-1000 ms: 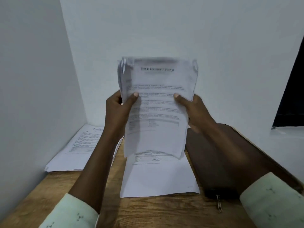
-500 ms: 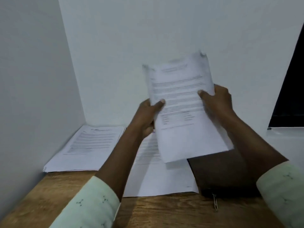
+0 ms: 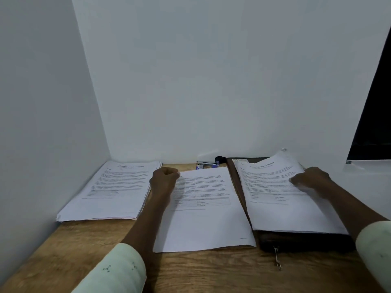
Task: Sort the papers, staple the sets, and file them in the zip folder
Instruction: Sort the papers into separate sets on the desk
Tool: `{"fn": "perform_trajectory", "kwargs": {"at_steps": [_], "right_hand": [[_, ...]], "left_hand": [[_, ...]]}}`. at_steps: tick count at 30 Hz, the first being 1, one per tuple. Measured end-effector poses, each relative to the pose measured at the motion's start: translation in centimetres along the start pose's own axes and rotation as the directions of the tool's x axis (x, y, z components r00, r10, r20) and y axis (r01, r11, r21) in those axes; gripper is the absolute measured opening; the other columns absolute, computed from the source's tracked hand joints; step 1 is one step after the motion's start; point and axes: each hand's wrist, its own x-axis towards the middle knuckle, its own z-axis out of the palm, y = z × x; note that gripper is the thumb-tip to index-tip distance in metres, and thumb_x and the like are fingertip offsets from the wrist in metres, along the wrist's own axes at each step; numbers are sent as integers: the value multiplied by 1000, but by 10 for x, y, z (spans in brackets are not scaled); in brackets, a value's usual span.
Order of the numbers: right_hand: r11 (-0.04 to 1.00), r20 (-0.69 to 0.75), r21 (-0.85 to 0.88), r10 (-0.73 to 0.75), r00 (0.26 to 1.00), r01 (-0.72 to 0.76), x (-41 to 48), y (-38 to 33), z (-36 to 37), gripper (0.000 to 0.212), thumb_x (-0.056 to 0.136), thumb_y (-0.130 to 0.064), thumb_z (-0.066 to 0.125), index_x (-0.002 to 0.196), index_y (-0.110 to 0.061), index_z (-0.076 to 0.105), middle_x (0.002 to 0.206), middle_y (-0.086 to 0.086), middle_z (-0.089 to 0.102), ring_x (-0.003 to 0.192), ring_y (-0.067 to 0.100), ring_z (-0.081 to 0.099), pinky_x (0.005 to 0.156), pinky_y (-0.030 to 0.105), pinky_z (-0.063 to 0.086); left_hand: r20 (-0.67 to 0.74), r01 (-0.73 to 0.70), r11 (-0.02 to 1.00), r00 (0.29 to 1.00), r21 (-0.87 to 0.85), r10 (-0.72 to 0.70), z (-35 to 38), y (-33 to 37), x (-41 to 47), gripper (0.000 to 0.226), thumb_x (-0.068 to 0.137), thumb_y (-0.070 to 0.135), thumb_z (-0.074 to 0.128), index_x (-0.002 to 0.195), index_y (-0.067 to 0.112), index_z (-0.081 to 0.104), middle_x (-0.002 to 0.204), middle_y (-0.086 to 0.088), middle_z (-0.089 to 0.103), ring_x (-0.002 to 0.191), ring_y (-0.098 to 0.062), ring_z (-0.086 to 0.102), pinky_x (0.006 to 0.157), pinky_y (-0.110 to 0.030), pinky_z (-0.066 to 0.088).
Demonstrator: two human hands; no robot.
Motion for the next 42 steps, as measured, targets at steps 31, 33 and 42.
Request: {"fn": "perform_trajectory", "kwargs": {"at_steps": [31,33,42], "right_hand": [[854,166,274,-495,853,442,-76,-121,73,37,82,-38,75,105,-17,55,97,1,57,96,20,54,81,35,46],[862,187,233,-494,849,450,-77,-122,79,36,78,-47,75,89,-25,48,83,-8,48,90,18,48,62,27,37],[869,237,302,-467,852,392,-79,-122,91,80,76,-55,75,138,-14,45,128,1,55,116,21,52,80,27,39]], "left_hand": [[-127,-65,966,987,249,99,-36,-23,16,8,83,16,73,81,12,67,82,-7,65,88,-36,63,70,-29,39],[-122,-75,968,987,238,106,-38,-23,17,16,85,18,71,75,11,62,73,-4,62,82,-32,59,66,-29,37],[-83,-273,953,955,133,285,-37,-4,15,9,93,9,59,85,10,55,73,0,59,65,-15,48,58,-28,35]]}}
